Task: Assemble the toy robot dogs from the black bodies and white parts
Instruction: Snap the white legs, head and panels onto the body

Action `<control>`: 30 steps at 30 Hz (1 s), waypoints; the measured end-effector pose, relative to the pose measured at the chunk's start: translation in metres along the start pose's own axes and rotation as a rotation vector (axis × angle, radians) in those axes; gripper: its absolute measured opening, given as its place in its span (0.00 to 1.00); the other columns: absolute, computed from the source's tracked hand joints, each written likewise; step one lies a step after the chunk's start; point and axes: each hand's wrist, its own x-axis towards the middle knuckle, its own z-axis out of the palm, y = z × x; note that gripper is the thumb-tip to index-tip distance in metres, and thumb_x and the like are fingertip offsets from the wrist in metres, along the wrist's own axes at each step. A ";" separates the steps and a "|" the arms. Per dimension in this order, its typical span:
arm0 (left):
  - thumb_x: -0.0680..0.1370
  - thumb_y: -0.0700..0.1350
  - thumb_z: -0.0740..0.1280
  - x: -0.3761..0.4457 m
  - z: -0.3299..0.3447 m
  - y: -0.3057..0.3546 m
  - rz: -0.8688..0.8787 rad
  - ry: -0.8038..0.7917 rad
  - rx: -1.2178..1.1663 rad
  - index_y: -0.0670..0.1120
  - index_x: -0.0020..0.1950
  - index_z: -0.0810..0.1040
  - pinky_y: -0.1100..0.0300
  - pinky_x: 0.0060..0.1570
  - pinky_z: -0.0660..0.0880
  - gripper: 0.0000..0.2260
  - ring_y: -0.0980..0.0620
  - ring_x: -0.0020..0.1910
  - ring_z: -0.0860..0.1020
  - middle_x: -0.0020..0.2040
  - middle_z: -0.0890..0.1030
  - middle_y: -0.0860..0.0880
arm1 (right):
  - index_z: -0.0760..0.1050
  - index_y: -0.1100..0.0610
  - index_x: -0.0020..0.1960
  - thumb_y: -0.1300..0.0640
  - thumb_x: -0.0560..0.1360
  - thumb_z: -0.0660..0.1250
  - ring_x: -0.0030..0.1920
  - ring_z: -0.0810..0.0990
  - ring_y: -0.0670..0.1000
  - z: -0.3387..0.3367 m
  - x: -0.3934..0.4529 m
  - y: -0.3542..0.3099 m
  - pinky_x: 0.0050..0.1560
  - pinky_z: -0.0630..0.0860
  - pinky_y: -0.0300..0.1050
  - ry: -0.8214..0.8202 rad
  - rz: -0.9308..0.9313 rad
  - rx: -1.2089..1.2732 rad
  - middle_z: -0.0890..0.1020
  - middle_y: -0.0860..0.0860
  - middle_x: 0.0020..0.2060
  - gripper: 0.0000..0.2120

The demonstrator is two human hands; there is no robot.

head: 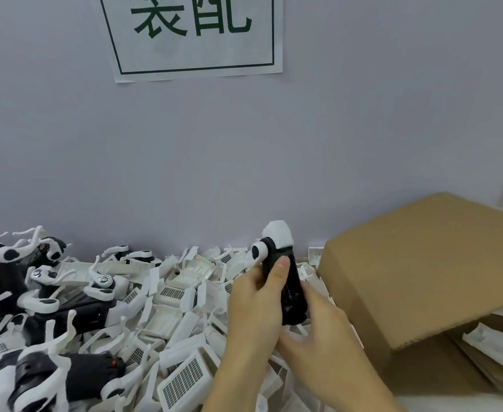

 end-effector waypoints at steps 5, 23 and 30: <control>0.79 0.47 0.70 -0.003 0.000 -0.003 0.136 -0.067 0.253 0.56 0.46 0.83 0.57 0.50 0.78 0.05 0.60 0.45 0.83 0.43 0.86 0.60 | 0.69 0.35 0.64 0.57 0.77 0.66 0.62 0.76 0.35 -0.014 0.006 0.009 0.53 0.75 0.30 0.038 0.045 0.162 0.79 0.35 0.60 0.22; 0.77 0.44 0.70 -0.014 0.006 -0.004 0.351 -0.406 0.510 0.58 0.48 0.80 0.72 0.37 0.69 0.07 0.62 0.38 0.78 0.38 0.81 0.62 | 0.82 0.48 0.48 0.42 0.64 0.76 0.38 0.84 0.41 -0.021 0.011 0.005 0.39 0.76 0.40 0.575 0.122 0.412 0.85 0.41 0.37 0.16; 0.78 0.45 0.72 -0.004 0.001 -0.005 0.355 -0.124 0.422 0.54 0.51 0.83 0.64 0.46 0.76 0.04 0.58 0.46 0.80 0.45 0.83 0.54 | 0.72 0.42 0.67 0.35 0.59 0.74 0.55 0.83 0.38 -0.020 0.011 -0.005 0.46 0.81 0.33 0.345 0.109 0.510 0.84 0.42 0.55 0.37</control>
